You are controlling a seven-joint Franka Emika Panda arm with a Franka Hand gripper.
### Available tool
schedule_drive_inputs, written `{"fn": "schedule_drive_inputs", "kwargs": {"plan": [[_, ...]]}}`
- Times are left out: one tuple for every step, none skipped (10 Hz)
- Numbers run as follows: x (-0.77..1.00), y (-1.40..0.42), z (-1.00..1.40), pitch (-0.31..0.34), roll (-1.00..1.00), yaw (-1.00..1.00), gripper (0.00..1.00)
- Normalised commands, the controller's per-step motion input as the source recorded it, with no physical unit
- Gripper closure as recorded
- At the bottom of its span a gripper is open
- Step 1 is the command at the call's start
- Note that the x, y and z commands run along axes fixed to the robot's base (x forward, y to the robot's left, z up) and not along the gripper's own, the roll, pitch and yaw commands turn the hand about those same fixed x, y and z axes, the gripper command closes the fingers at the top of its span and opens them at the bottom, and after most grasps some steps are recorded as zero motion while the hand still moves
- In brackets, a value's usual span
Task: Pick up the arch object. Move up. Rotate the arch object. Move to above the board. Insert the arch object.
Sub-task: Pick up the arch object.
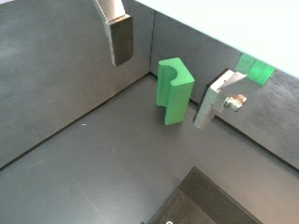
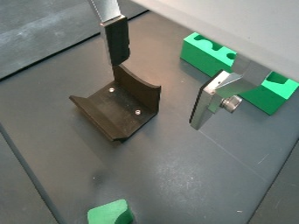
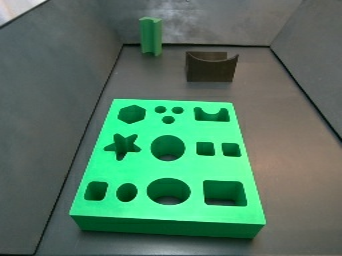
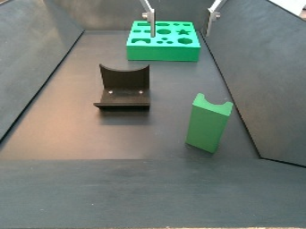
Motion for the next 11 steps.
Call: {"fn": "schedule_drive_inputs", "kwargs": {"plan": [[-0.01,0.0,0.0,-0.001,0.02,0.0,0.0],[-0.42,0.41,-0.18,-0.107,-0.08,-0.17,0.0],[-0.11,0.45,-0.59,0.0,0.0,-0.57,0.0],[-0.13,0.42,-0.63,0.0,0.0,-0.61,0.0],[-0.16,0.5,-0.66,0.006,0.0,-0.53,0.0],[-0.14,0.53,-0.64,0.033,0.0,-0.51,0.0],[-0.12,0.57,-0.47,0.05,0.0,-0.45,0.0],[-0.02,0.61,-0.33,0.099,0.0,-0.41,0.0],[0.0,0.61,-0.05,0.116,0.0,-0.38,0.0],[0.0,0.59,0.03,0.124,-0.01,-0.38,0.0],[0.0,0.58,0.02,0.134,-0.05,-0.36,0.0]]}}
